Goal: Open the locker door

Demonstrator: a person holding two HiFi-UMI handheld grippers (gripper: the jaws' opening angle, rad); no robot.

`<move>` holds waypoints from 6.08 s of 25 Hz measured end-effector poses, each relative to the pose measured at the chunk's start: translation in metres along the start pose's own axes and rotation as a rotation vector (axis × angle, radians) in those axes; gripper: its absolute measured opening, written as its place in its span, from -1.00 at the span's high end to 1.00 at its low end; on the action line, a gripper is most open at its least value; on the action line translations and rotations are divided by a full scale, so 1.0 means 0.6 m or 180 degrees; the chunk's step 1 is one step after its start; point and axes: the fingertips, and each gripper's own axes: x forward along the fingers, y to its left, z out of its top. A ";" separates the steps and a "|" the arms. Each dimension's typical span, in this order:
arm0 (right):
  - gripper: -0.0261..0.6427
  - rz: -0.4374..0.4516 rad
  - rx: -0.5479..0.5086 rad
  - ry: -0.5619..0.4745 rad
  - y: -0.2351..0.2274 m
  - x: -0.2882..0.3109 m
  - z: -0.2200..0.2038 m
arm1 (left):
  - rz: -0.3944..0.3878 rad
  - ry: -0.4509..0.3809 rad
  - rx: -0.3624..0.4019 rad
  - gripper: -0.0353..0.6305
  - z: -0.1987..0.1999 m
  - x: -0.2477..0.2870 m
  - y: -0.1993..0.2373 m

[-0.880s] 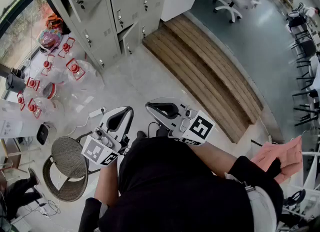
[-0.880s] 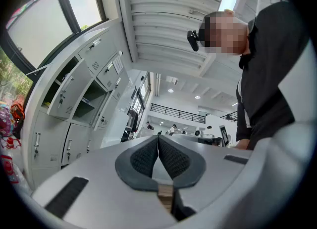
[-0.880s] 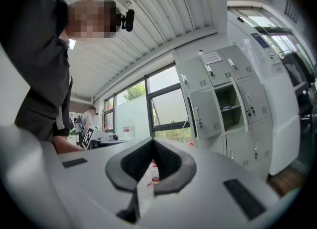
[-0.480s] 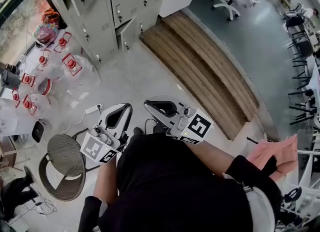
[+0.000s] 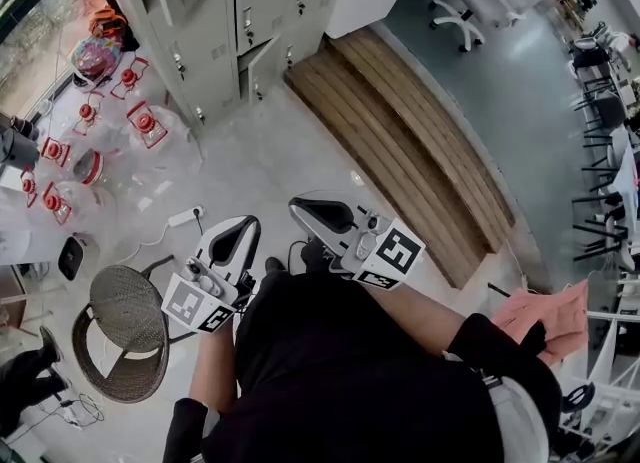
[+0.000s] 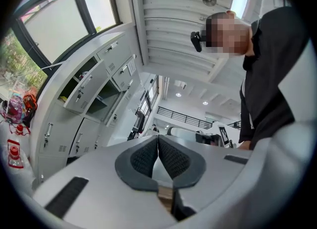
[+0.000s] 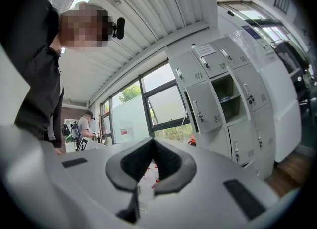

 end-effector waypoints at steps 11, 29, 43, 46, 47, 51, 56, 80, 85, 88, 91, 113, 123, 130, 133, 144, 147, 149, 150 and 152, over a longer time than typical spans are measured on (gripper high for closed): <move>0.89 0.0086 0.0109 -0.0135 -0.110 0.037 0.021 | 0.0047 0.0048 0.0112 0.84 0.024 0.085 0.064; 0.89 0.0512 0.0230 -0.0262 -0.420 0.090 0.114 | 0.0491 -0.0065 0.0171 0.84 0.093 0.344 0.225; 0.88 0.0531 0.0403 0.0031 -0.550 0.217 0.018 | 0.0821 0.0049 -0.0018 0.84 0.050 0.378 0.394; 0.88 0.0480 0.0385 0.0106 -0.553 0.268 -0.003 | 0.0776 0.0070 -0.0158 0.84 0.046 0.364 0.450; 0.88 0.0434 0.0404 0.0125 -0.554 0.286 -0.010 | 0.0762 0.0073 -0.0223 0.84 0.048 0.358 0.469; 0.88 0.0200 0.0451 0.0205 -0.581 0.353 -0.037 | 0.0708 0.0058 -0.0332 0.84 0.068 0.343 0.548; 0.78 0.0071 0.0267 0.0198 -0.626 0.428 -0.048 | 0.0569 0.0145 -0.0336 0.84 0.075 0.348 0.637; 0.58 -0.0752 0.0226 0.0556 -0.960 0.560 -0.185 | 0.0673 0.0443 -0.0339 0.84 0.025 0.457 0.755; 0.55 -0.0858 0.0295 0.0659 -1.022 0.575 -0.233 | 0.0858 0.0450 -0.0329 0.84 0.016 0.460 0.764; 0.54 -0.0822 0.0269 0.0763 -1.045 0.585 -0.259 | 0.0937 0.0453 -0.0306 0.84 0.009 0.462 0.764; 0.53 -0.0751 0.0272 0.0887 -1.059 0.591 -0.286 | 0.1021 0.0452 -0.0319 0.84 -0.001 0.461 0.762; 0.45 -0.0712 0.0175 0.1344 -1.140 0.644 -0.410 | 0.1404 0.0437 -0.0451 0.84 -0.055 0.447 0.766; 0.45 -0.0703 0.0143 0.1359 -1.152 0.663 -0.415 | 0.1450 0.0463 -0.0525 0.84 -0.066 0.434 0.769; 0.46 -0.0704 0.0017 0.1419 -1.147 0.670 -0.417 | 0.1473 0.0352 -0.0599 0.84 -0.057 0.429 0.770; 0.54 -0.0735 -0.0041 0.1458 -1.150 0.668 -0.418 | 0.1478 0.0354 -0.0616 0.84 -0.058 0.427 0.767; 0.56 -0.0651 -0.0096 0.1479 -1.143 0.647 -0.418 | 0.1525 0.0317 -0.0622 0.84 -0.060 0.433 0.761; 0.56 -0.0564 -0.0118 0.1488 -1.138 0.637 -0.419 | 0.1534 0.0290 -0.0606 0.84 -0.059 0.441 0.757; 0.56 -0.0489 -0.0141 0.1512 -1.134 0.628 -0.421 | 0.1542 0.0288 -0.0581 0.84 -0.059 0.448 0.751; 0.56 -0.0451 -0.0153 0.1524 -1.133 0.623 -0.421 | 0.1551 0.0285 -0.0564 0.84 -0.059 0.452 0.749; 0.57 -0.0378 -0.0176 0.1540 -1.130 0.613 -0.420 | 0.1579 0.0265 -0.0529 0.84 -0.055 0.459 0.744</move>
